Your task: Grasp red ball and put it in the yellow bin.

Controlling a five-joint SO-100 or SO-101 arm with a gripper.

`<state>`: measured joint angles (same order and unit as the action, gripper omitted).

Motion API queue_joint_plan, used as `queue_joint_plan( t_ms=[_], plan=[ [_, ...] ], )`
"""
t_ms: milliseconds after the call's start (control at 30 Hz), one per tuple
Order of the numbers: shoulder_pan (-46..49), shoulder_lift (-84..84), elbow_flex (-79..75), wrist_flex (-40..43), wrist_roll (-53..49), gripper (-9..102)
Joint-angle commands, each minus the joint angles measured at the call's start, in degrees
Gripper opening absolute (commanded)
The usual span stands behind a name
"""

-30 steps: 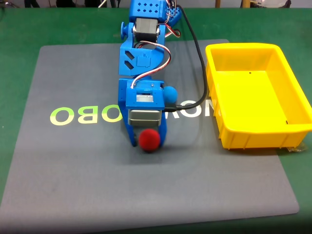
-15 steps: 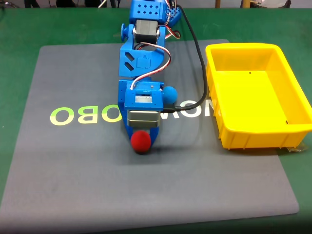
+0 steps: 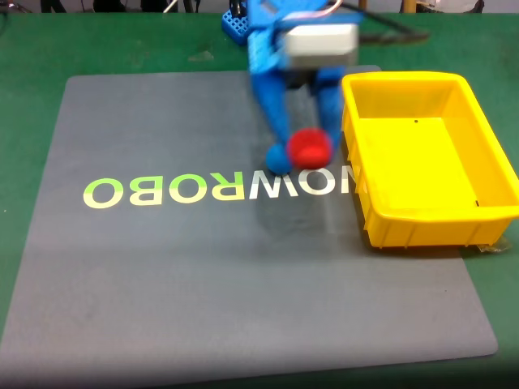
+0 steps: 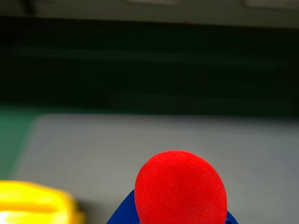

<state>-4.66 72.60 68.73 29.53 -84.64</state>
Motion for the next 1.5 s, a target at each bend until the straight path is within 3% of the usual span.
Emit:
queue_joint_plan(
  t_ms=[0, 467, 700, 867, 967, 1300, 1467],
  plan=[
    [-5.8, 9.14, 2.37, 0.88, 1.14, 0],
    [-25.22, 24.96, 26.46, 0.88, 2.81, 0],
    [-24.35, 24.96, 26.72, 1.05, 1.85, 2],
    [-22.76, 25.4, 26.81, 1.58, 1.49, 28],
    [-21.8, 26.02, 26.98, 2.46, 2.02, 37],
    [-19.34, 29.44, 28.92, 2.72, 1.93, 39],
    [-17.23, 40.34, 37.88, 5.45, 1.14, 37]
  ],
)
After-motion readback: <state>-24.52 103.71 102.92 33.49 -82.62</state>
